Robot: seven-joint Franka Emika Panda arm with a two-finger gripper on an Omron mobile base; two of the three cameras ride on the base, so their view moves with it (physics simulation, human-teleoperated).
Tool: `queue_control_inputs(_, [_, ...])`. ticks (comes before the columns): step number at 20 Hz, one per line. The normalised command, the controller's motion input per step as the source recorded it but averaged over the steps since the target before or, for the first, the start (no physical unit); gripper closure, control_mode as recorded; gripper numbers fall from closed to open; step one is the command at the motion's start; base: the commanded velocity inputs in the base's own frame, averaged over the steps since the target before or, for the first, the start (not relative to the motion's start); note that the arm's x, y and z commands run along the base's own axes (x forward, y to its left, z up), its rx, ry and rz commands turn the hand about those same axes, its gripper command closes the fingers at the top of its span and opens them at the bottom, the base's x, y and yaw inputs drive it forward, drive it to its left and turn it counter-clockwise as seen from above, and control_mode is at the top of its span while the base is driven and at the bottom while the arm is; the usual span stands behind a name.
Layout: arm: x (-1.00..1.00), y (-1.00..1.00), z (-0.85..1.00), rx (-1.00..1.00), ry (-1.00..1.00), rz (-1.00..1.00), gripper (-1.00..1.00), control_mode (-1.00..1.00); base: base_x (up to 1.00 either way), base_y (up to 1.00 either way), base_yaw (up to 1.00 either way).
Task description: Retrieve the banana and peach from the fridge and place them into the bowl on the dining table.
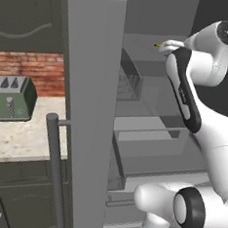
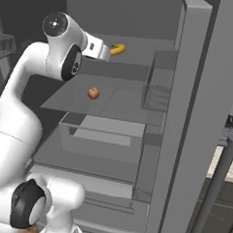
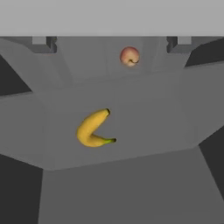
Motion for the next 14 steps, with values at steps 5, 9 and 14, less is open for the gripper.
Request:
queue_control_inputs(5, [0.58, -0.13, -0.10, 0.00, 0.01, 0.00, -1.00, -1.00, 0.00, 0.00, 0.00])
queue_control_inputs(9, [0.53, -0.23, -0.21, -0.01, 0.03, -0.01, -1.00, -1.00, 0.00, 0.00, 0.00])
queue_control_inputs(14, [0.66, -0.21, -0.14, -0.02, 0.02, -0.03, -1.00, -1.00, 0.00, 0.00, 0.00])
